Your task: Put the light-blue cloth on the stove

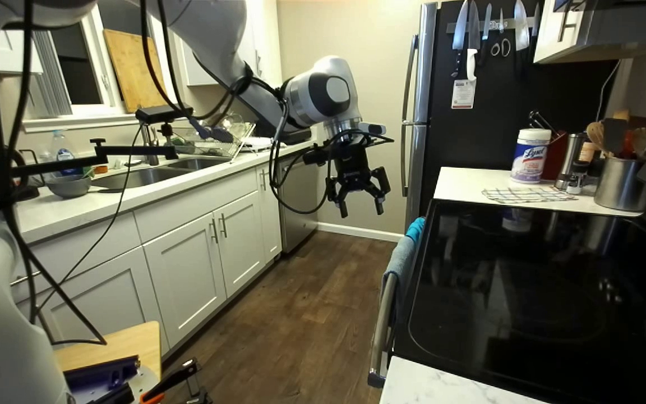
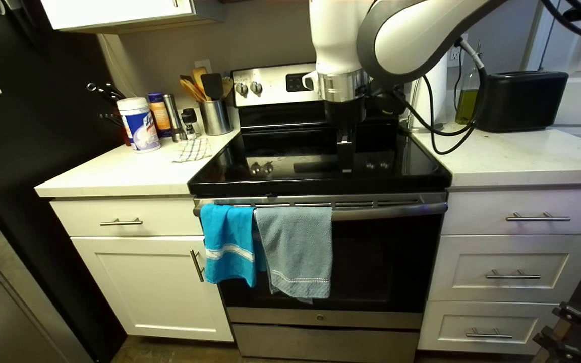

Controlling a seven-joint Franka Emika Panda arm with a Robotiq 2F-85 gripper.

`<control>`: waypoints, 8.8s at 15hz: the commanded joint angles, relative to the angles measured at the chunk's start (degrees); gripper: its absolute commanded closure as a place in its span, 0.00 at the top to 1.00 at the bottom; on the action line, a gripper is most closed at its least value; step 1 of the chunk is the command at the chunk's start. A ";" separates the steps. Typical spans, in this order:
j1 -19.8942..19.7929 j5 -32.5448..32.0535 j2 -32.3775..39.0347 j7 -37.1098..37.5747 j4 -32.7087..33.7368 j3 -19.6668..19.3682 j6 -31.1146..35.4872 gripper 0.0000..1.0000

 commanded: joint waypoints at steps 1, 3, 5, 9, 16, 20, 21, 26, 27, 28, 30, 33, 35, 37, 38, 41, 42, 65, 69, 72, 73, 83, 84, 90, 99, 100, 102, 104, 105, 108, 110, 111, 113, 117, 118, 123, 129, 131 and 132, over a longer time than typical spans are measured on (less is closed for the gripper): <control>0.55 0.14 0.06 -0.12 0.20 -0.56 -0.14 1.00; 0.54 0.13 0.05 -0.14 0.26 -0.59 -0.14 1.00; 0.54 0.12 0.05 -0.14 0.27 -0.59 -0.14 1.00; 0.54 0.12 0.05 -0.14 0.27 -0.60 -0.14 1.00; 0.55 0.11 9.97 -2.87 10.76 -0.75 3.89 1.00; 1.11 0.49 16.99 -6.48 18.09 -0.54 6.31 1.00; 1.30 0.56 18.59 -7.48 19.55 -0.47 6.88 1.00; 2.10 1.27 25.43 -11.57 25.35 -0.36 7.62 1.00; 2.15 1.36 26.47 -11.84 26.05 -0.45 7.53 1.00; 2.16 1.43 27.41 -12.02 26.73 -0.54 7.53 1.00; 2.02 1.61 29.10 -12.50 27.78 -0.55 7.83 1.00; 2.16 1.45 31.35 -12.67 29.28 -0.80 8.13 1.00; 2.15 1.66 32.55 -12.71 30.16 -0.78 7.91 1.00; 2.19 1.89 33.81 -12.79 31.73 -0.77 7.18 1.00; 2.16 2.03 34.31 -12.74 32.27 -0.78 7.10 1.00; 2.04 2.40 35.79 -12.47 33.75 -0.99 7.05 1.00; 1.99 2.44 36.22 -12.46 34.18 -1.11 7.10 1.00; 2.03 3.59 38.58 -16.83 37.90 -1.08 6.46 0.59; 2.06 3.43 38.97 -16.84 38.50 -1.47 6.25 0.32; 1.68 3.51 39.13 -16.88 39.00 -1.90 6.13 0.14; 1.70 3.51 39.18 -16.68 39.33 -2.10 5.84 0.58; 1.75 3.39 40.73 -17.06 40.22 -2.14 5.54 0.44; 1.74 3.40 40.86 -17.04 40.28 -2.15 5.50 0.38; 1.84 3.25 40.72 -16.67 40.60 -2.63 5.59 0.09; 2.45 2.11 29.73 -14.96 33.02 -2.90 11.16 0.09; 2.37 2.25 28.69 -15.22 33.09 -2.79 11.29 0.09; 2.12 2.80 26.82 -15.74 32.85 -2.36 10.83 0.09; 2.05 3.06 25.48 -16.02 32.38 -2.09 10.51 0.61; 2.03 3.12 25.09 -16.10 32.14 -2.01 10.41 0.66; 1.93 3.53 25.33 -16.35 32.19 -1.70 9.59 0.84; 1.96 3.65 26.52 -16.33 32.48 -1.66 9.13 0.97; 2.00 3.65 27.42 -16.42 32.62 -1.64 9.04 0.99; 2.15 3.63 29.39 -16.46 33.16 -1.66 8.40 1.00; 2.19 3.94 33.78 -16.96 35.11 -1.37 6.59 0.88; 2.20 3.93 34.58 -16.93 35.35 -1.35 6.48 0.74; 2.18 3.89 36.78 -16.98 36.62 -1.37 5.92 0.39; 2.32 3.72 37.76 -16.64 38.52 -1.71 4.02 0.62; 2.34 3.72 37.95 -16.67 38.97 -1.71 3.43 0.73; 2.35 3.71 38.01 -16.67 39.10 -1.72 3.15 0.81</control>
